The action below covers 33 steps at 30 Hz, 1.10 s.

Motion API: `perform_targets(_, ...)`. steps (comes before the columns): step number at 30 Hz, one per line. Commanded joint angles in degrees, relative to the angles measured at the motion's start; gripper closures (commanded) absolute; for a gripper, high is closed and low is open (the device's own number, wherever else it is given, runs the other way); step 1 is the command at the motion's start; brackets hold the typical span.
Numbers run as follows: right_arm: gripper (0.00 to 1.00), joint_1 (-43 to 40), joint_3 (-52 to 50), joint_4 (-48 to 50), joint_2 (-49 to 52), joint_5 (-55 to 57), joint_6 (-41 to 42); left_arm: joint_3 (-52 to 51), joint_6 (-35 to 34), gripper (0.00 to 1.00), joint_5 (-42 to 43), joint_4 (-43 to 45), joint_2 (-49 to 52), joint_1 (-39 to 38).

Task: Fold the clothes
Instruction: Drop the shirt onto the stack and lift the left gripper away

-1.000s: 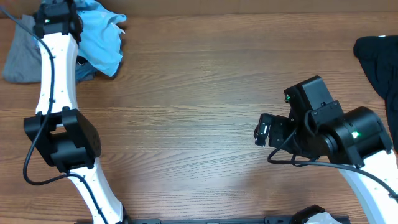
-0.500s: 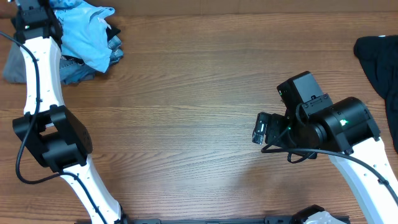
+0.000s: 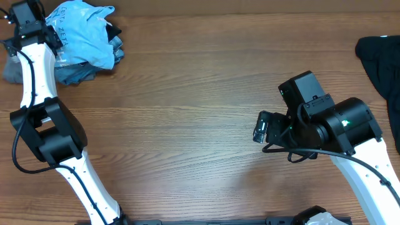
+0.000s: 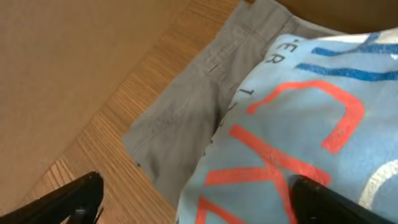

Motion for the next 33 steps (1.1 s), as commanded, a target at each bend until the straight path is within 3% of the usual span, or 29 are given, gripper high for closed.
perform_targets(1,0.00,-0.2,0.4,0.8,0.0,0.6,0.3,1.5,-2.0,0.00,0.5,-2.1,-4.6,-1.5)
perform_targets(12,0.00,-0.2,0.6,4.6,-0.1,0.8,-0.7,1.5,-6.5,0.00,1.1,-11.5,-21.6,-9.7)
perform_targets(15,0.00,-0.2,1.6,4.7,-0.1,0.7,-0.6,1.5,-6.8,0.00,8.3,-15.2,-27.0,-13.6)
perform_targets(19,0.00,-0.2,4.5,3.2,-2.8,0.5,-0.7,1.5,-6.8,0.00,26.1,-25.6,-34.0,-18.6)
perform_targets(24,0.00,-0.2,5.1,-1.0,-10.2,1.7,-0.8,1.5,-6.8,0.00,41.1,-30.1,-39.4,-21.7)
perform_targets(33,0.00,-0.2,5.0,-6.0,-32.1,4.0,-1.5,1.5,-6.8,0.00,44.0,-40.5,-46.9,-27.5)
